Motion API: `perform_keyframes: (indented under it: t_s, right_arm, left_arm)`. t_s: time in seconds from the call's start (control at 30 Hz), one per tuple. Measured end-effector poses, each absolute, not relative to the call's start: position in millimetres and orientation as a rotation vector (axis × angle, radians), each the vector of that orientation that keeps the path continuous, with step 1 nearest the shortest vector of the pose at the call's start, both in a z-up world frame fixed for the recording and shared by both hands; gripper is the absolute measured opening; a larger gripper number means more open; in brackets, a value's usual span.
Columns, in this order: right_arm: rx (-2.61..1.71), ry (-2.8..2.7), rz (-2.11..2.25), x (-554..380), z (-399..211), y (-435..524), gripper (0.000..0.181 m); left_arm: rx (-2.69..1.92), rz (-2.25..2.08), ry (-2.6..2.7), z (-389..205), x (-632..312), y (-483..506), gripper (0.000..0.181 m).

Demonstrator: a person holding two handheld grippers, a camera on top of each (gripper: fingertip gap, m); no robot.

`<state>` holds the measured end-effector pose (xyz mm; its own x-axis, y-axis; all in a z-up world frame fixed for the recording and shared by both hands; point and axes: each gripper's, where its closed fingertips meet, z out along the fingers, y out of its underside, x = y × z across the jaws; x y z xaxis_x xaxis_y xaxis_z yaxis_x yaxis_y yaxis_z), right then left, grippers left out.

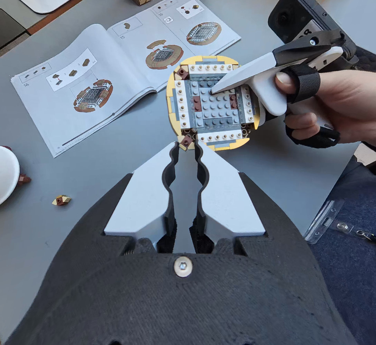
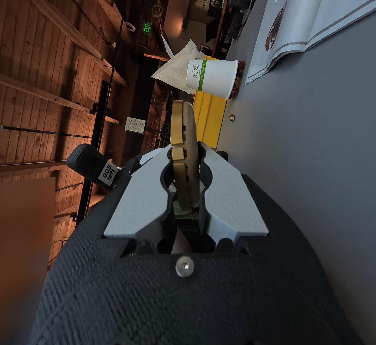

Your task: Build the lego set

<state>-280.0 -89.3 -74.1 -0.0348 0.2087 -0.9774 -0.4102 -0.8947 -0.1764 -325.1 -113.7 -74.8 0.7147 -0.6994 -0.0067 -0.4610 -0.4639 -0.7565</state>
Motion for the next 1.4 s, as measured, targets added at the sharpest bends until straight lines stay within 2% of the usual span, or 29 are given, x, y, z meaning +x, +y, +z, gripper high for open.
perform_keyframes:
  t_s: [0.03, 0.87, 1.0, 1.17, 1.4]
  right_arm:
    - [-1.832, 0.214, 1.968, -280, -75, -89, 0.018]
    - [-1.786, 0.269, 1.957, -276, -76, -87, 0.018]
    - [-1.799, 0.248, 1.952, -276, -77, -89, 0.018]
    - [-1.768, 0.251, 2.003, -276, -71, -91, 0.018]
    - [-1.751, 0.147, 2.014, -277, -56, -98, 0.018]
  left_arm:
    - [-2.152, -0.381, 0.882, -76, -324, -114, 0.014]
    - [-2.21, -0.303, 0.864, -75, -316, -107, 0.014]
    - [-2.219, -0.3, 0.862, -77, -319, -107, 0.023]
    - [-2.222, -0.465, 0.83, -68, -322, -116, 0.03]
    - [-2.141, -0.895, 0.602, -36, -345, -129, 0.029]
